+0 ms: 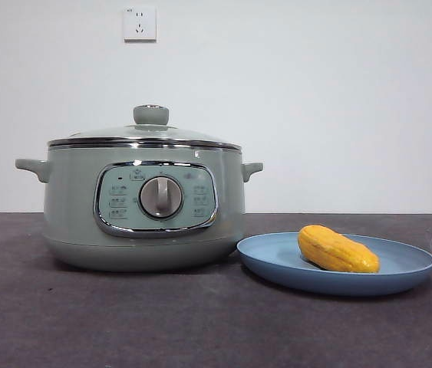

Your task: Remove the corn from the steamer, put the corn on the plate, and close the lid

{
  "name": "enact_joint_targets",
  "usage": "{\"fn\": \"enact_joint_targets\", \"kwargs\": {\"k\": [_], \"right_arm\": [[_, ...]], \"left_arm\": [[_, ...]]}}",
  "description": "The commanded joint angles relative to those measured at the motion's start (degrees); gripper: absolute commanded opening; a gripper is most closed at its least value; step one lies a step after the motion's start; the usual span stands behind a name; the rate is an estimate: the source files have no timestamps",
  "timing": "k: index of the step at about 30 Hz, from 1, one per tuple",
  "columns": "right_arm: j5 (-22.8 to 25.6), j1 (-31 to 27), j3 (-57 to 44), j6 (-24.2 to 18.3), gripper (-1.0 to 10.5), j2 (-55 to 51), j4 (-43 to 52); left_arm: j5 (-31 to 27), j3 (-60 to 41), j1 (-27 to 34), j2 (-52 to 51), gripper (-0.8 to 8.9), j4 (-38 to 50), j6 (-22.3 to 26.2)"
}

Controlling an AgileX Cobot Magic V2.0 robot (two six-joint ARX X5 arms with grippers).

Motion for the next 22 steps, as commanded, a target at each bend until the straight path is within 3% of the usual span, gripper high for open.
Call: {"fn": "enact_joint_targets", "kwargs": {"k": [1,22], "right_arm": [[0.2,0.1,-0.3,-0.2,0.0,-0.1,0.3],[0.2,0.1,-0.3,-0.2,0.0,-0.1,0.3]], "left_arm": [[-0.6,-0.7,0.3,-0.2,-0.04,-0.2,-1.1],[-1.5,-0.7,0.4,-0.2,-0.04,0.1,-1.0]]}}
